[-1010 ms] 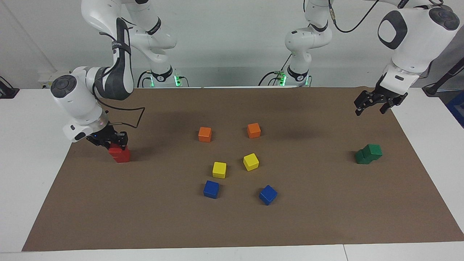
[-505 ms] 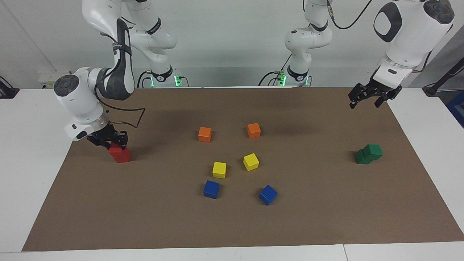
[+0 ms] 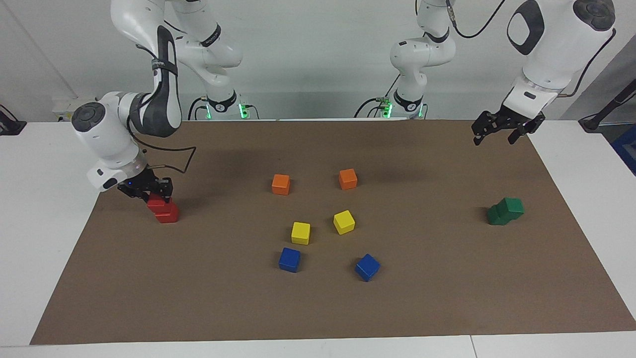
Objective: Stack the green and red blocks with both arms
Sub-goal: 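Lower the red block onto the placed red block and open the right gripper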
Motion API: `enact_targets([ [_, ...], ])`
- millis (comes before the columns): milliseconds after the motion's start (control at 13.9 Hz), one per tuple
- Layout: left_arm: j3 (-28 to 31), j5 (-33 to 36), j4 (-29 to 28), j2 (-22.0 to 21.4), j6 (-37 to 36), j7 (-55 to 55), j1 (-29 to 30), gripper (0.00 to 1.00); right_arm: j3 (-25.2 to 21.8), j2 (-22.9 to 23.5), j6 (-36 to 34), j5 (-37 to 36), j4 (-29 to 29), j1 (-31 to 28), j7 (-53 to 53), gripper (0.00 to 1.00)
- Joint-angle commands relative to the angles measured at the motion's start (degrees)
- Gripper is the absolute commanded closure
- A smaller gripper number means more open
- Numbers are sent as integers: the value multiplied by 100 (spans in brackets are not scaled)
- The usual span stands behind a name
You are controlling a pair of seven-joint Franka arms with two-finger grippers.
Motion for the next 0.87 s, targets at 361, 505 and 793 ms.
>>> enact_targets([
  [361, 209, -54, -162, -129, 317, -78, -207, 0, 59, -266, 492, 58, -495, -111, -172, 80],
  [505, 209, -46, -171, -112, 528, -70, -198, 0, 59, -284, 501, 58, -548, -102, -172, 80],
  [793, 191, -46, -188, -120, 564, -387, -198, 0, 59, -293, 501, 58, -566, -111, -339, 79],
])
